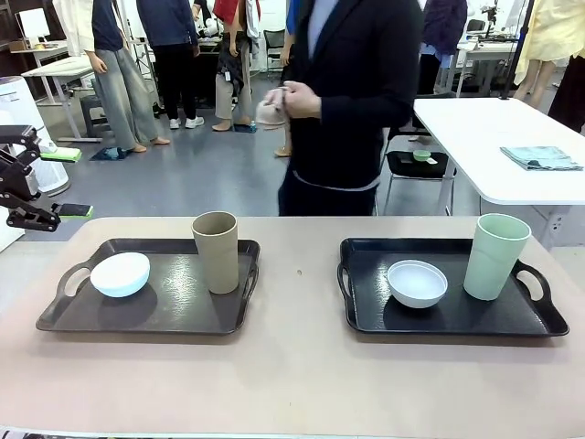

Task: Set up a tray with a mat and arrange the tableware.
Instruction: Pick up the Picnic Bowl and Reusable plastic cup from the Handle tray in front of the human's position and hold them in the air.

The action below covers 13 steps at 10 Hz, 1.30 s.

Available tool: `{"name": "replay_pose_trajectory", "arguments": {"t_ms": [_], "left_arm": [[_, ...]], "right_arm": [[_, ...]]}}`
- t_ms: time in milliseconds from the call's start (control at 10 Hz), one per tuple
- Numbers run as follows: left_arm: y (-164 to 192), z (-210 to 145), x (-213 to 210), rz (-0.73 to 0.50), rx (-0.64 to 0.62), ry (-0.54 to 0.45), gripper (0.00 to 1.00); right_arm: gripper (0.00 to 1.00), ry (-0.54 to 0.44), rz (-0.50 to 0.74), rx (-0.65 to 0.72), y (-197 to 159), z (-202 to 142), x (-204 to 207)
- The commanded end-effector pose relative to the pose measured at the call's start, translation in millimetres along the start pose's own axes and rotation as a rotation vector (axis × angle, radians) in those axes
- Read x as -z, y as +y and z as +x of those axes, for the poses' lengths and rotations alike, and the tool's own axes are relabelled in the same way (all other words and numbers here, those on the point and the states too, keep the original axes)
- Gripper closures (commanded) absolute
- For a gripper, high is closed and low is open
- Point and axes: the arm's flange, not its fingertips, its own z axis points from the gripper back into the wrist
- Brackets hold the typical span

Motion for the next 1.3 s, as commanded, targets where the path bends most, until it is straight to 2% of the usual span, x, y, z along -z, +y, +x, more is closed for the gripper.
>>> {"name": "replay_pose_trajectory", "arguments": {"t_ms": [0,1200], "left_arm": [[-3.3,-2.3,-3.0,0.011,0.001,0.009,0.00],[-3.3,-2.3,-3.0,0.011,0.001,0.009,0.00]], "right_arm": [[0.00,-0.003,-0.006,0.018,1.4,0.6,0.3],[0.00,-0.003,-0.006,0.018,1.4,0.6,0.3]]}}
